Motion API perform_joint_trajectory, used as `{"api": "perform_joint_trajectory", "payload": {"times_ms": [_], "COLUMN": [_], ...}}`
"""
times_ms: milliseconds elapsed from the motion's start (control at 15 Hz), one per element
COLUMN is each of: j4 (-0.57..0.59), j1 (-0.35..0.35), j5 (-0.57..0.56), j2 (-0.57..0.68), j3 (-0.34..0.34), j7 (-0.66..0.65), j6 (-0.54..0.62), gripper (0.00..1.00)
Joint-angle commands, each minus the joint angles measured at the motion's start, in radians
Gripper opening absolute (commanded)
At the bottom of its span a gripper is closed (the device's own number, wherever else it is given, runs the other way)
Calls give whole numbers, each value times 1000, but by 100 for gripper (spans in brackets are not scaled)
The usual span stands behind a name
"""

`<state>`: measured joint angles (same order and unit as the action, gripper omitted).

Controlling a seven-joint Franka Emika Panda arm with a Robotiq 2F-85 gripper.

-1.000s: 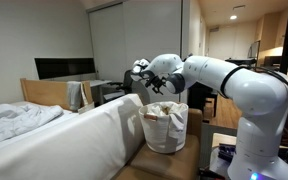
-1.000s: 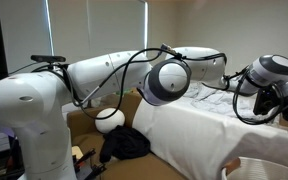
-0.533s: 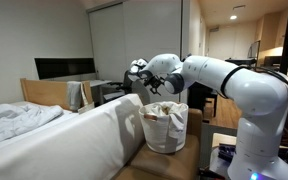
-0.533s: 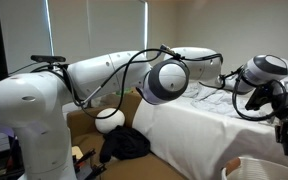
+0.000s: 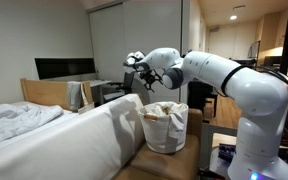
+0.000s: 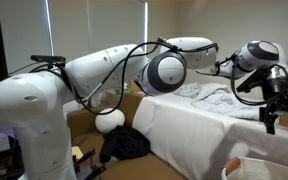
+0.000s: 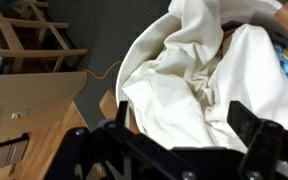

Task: Put the white jersey in the laundry basket

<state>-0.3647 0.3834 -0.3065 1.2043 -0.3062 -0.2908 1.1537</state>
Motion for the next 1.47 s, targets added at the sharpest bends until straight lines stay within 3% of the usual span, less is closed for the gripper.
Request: {"api": "perform_joint_trajectory", "payload": {"times_ms": [0, 667, 1400], "j4": [-17, -12, -18], "j1": [-2, 1, 61], "j5": [37, 75, 196], "j2": [-67, -173, -296], "j3": [32, 83, 151], "j7": [80, 183, 258], "j6": [-23, -13, -63], "gripper": [100, 100, 100]}}
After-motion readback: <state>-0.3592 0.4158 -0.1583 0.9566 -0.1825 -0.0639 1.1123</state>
